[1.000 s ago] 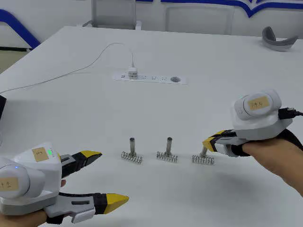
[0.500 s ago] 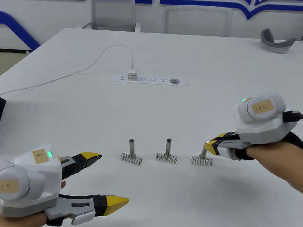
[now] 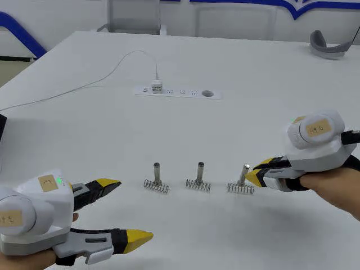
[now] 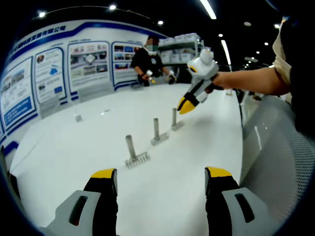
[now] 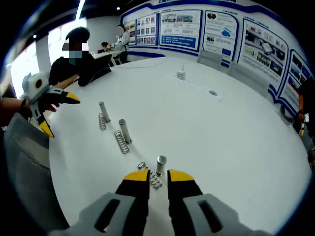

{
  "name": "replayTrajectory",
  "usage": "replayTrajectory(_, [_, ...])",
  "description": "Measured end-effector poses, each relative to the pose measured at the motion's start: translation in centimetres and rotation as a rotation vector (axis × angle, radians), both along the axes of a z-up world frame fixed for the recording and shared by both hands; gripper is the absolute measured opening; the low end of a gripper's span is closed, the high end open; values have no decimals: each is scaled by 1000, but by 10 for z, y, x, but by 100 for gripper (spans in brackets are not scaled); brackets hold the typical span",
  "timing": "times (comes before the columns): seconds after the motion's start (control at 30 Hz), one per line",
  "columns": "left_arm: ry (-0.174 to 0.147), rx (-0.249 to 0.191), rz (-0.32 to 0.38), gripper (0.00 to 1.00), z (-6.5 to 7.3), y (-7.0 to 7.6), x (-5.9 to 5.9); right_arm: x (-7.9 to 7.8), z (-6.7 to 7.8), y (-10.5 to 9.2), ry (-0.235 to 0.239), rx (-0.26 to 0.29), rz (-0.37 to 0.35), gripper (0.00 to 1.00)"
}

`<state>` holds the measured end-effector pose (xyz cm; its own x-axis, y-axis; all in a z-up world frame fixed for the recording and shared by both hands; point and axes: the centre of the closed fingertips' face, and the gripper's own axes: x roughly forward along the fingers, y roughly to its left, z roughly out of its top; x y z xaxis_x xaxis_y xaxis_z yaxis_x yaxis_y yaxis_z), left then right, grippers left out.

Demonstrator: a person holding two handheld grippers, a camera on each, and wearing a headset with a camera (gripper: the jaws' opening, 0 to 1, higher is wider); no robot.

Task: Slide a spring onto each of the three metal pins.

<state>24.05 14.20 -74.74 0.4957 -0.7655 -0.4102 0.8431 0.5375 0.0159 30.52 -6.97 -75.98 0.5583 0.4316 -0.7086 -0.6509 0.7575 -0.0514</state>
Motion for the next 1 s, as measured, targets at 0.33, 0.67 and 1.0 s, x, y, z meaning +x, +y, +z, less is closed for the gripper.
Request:
replayTrajectory(0.33, [4, 0, 2, 73, -1, -1, -1, -6, -13, 4, 26, -19, 84, 17])
replayTrajectory(0.67, [8, 3, 7, 73, -1, -2, -2, -6, -24, 3, 44, -38, 135, 17])
replayTrajectory(1.0, [16, 5, 12, 73, -5, -1, -1, -7, -33, 0, 55, -59, 162, 17])
